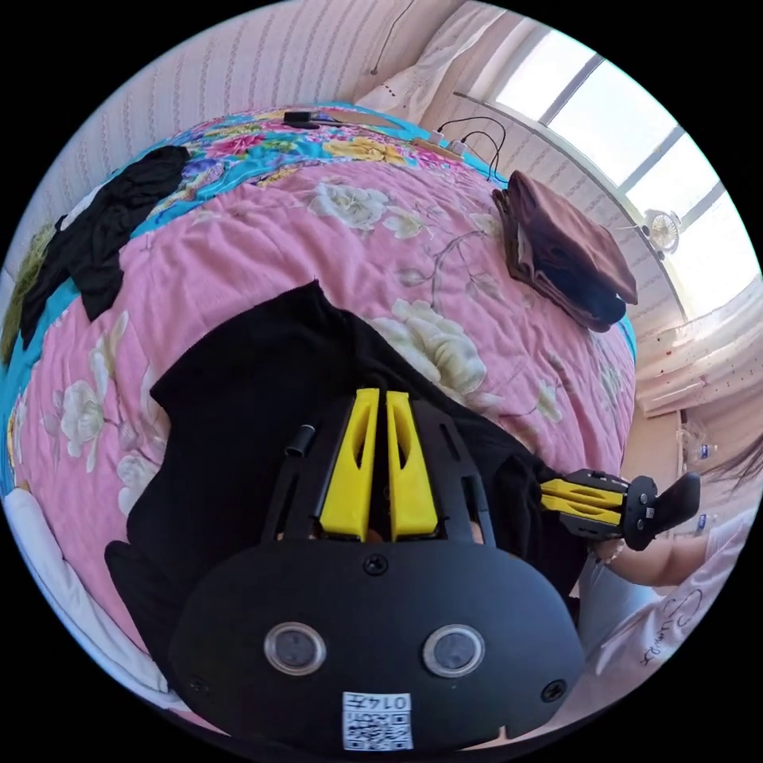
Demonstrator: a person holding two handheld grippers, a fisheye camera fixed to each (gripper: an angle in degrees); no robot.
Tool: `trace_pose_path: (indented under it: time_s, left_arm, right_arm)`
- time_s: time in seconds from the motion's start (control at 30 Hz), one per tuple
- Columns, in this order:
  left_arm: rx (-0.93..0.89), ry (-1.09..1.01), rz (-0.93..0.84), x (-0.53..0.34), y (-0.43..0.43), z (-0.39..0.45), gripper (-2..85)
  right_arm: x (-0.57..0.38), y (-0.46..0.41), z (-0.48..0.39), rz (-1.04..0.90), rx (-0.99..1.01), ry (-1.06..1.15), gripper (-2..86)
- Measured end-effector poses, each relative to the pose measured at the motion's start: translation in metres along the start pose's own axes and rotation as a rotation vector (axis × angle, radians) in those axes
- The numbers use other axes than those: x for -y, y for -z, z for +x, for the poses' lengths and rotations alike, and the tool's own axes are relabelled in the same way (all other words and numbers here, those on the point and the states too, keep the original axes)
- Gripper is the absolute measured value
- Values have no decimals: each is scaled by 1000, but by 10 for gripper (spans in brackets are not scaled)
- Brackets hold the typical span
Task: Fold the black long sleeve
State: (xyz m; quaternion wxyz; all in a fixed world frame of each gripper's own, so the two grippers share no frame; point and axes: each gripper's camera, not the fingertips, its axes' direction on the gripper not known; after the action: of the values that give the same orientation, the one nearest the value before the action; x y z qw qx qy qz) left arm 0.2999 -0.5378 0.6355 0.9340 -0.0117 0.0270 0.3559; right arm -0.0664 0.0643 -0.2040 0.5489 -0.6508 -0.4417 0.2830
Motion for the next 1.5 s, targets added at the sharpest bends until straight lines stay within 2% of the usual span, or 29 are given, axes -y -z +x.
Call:
trace_pose_path:
  time_s: [0.13,0.23,0.4,0.7,0.83,0.97,1.07,1.17,1.33,1.5]
  left_arm:
    - [-14,-71,41,25,3,14,1]
    - [-3,-85,-60,29,-25,20,8]
    - [-67,-20,-9,16,-2,9,45]
    - [228,23,67,-53,118,-12,102]
    - [153,130,200,-129,188,-29,117]
    - [114,132,293,-226,250,-16,102]
    - [99,169,393,-349,307,2,74]
    - [104,213,445,-434,340,10,53]
    - [365,495,417,-594,395,13,65]
    - [522,801,475,-709,432,4,78]
  right_arm:
    - [-1,-4,4,-7,44,-27,4]
    - [-1,-8,-4,-12,8,-16,3]
    - [-1,-16,-27,-10,-88,31,4]
    - [2,-26,-35,-11,-35,0,5]
    - [5,-31,-44,-18,-45,8,10]
    - [11,-25,-43,-22,40,-18,27]
    - [8,1,-39,14,115,-44,55]
    - [2,24,-52,56,138,-44,58]
    - [38,10,-133,-14,252,159,65]
    - [107,-42,-283,-144,468,493,71]
